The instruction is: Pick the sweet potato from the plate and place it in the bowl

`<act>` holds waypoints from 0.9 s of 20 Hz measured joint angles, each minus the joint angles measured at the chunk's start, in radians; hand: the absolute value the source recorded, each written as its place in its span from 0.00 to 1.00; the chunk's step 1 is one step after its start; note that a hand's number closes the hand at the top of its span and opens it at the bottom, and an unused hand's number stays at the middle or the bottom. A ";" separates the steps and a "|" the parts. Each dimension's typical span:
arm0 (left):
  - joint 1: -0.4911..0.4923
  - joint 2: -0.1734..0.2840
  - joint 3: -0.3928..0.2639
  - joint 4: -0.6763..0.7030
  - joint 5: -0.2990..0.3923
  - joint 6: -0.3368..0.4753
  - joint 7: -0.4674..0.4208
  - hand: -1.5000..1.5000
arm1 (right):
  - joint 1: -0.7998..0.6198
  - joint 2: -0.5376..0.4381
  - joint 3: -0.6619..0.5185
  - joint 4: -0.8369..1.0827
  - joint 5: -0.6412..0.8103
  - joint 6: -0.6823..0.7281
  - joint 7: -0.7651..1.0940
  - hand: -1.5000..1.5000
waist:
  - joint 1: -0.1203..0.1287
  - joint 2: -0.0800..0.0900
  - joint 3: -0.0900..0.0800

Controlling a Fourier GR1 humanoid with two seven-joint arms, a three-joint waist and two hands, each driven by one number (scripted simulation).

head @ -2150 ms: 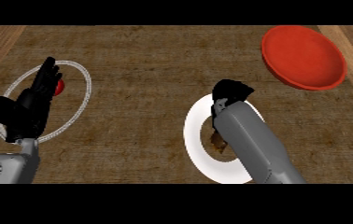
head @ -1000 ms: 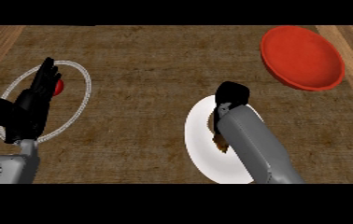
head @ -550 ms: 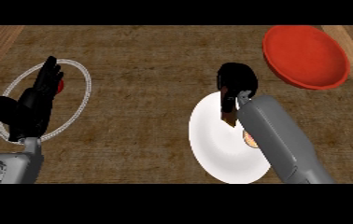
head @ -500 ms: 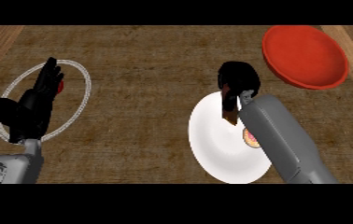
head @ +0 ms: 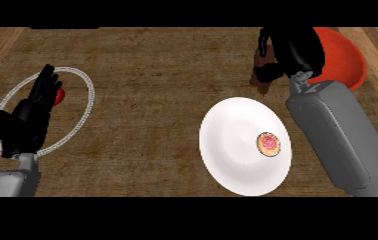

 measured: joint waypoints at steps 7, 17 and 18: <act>-0.009 -0.009 0.003 -0.005 -0.018 -0.012 0.008 0.50 | 0.008 -0.070 -0.155 -0.157 -0.051 0.024 0.041 1.00 | 0.006 0.004 0.000; -0.036 -0.037 0.018 0.021 -0.034 -0.037 0.002 0.50 | -0.037 -0.129 -0.351 0.136 -0.137 -0.077 -0.199 1.00 | 0.024 0.011 0.000; -0.038 -0.041 0.019 0.028 -0.034 -0.041 -0.006 0.50 | -0.047 -0.130 -0.365 0.185 -0.142 -0.098 -0.233 1.00 | 0.025 0.012 0.000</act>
